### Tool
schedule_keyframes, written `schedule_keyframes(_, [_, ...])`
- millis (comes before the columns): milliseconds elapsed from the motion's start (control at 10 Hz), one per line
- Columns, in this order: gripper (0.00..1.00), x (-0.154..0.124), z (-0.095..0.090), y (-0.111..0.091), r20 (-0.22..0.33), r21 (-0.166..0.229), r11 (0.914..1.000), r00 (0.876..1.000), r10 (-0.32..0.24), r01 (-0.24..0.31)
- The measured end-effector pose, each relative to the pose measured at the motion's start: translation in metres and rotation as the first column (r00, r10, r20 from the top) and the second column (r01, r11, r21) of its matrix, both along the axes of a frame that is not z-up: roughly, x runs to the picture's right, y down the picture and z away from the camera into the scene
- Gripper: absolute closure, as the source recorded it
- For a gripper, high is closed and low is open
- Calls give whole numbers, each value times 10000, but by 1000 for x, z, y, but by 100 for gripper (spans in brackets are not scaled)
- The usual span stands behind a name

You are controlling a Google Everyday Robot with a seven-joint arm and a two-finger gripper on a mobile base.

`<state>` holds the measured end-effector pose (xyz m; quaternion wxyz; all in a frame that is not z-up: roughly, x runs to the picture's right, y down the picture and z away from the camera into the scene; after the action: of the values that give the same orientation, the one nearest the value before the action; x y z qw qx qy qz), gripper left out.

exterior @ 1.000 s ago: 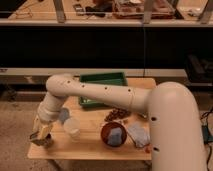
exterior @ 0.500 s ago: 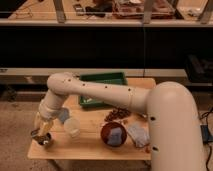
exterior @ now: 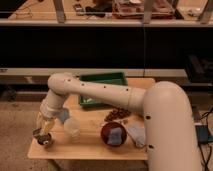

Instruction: Place eraser in metal cup

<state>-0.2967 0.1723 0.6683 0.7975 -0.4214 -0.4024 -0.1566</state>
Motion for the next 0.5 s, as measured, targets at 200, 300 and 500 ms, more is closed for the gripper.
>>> schedule_keyframes(200, [34,1,1,4,14,-197,9998,10000,-34,35])
schedule_keyframes(300, [26,1,1,5,32,-249,9997,10000,-47,48])
schedule_keyframes(500, [20,2,1,7,76,-304,9995,10000,-54,56])
